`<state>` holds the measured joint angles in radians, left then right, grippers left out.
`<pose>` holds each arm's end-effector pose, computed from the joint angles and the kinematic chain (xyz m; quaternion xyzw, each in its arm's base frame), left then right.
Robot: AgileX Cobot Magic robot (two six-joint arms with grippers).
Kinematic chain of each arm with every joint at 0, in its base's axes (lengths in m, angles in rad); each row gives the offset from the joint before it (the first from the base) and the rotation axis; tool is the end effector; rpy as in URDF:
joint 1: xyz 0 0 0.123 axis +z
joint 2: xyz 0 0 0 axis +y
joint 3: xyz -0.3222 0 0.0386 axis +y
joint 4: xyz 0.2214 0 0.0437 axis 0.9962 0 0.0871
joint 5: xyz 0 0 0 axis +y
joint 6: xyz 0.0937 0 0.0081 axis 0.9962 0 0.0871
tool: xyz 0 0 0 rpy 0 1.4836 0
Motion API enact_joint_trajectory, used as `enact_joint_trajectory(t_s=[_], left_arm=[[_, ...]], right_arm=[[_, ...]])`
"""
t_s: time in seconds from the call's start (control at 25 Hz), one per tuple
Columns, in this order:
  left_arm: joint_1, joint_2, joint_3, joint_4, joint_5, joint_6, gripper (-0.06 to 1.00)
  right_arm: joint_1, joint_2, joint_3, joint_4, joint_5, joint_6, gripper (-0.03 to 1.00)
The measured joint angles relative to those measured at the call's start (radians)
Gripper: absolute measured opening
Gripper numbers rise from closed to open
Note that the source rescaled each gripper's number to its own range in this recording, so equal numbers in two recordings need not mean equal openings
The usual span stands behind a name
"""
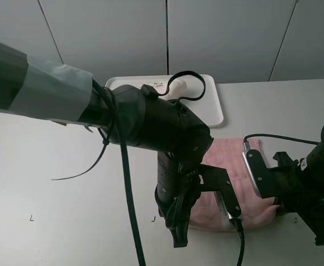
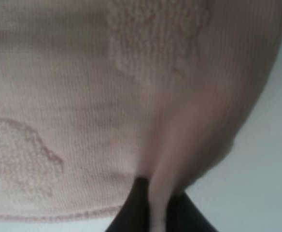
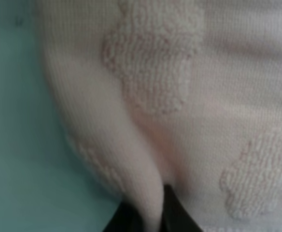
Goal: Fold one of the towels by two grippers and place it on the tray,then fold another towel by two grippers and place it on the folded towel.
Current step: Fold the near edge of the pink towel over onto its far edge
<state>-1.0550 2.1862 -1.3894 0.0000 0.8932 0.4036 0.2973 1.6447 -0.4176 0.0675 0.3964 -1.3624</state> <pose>0.1975 -0.3483 0.1420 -0.6663 -0.7455 -0.0051 0.0152 0.1726 0.0554 0.1538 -0.7164 0.6973 0.0029 0.0217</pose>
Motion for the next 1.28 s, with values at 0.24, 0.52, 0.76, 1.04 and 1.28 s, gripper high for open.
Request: enact_joint_trajectory(t_s=[0.24, 0.52, 0.76, 1.04, 1.28], left_arm=[[0.000, -0.010, 0.000, 0.008, -0.012, -0.025, 0.00], [0.002, -0.086, 0.000, 0.019, -0.074, -0.034, 0.00], [0.045, -0.153, -0.004, 0.021, -0.113, -0.088, 0.00], [0.121, -0.201, -0.015, 0.021, -0.133, -0.155, 0.00], [0.170, -0.202, -0.015, 0.027, -0.169, -0.235, 0.00]], right_arm=[[0.001, -0.068, 0.020, 0.092, 0.047, 0.019, 0.01], [0.001, -0.212, 0.021, 0.122, 0.059, 0.277, 0.01], [0.001, -0.303, -0.041, 0.124, 0.182, 0.433, 0.01], [0.001, -0.318, -0.144, 0.124, 0.163, 0.681, 0.01], [0.001, -0.311, -0.150, 0.083, 0.084, 0.898, 0.01]])
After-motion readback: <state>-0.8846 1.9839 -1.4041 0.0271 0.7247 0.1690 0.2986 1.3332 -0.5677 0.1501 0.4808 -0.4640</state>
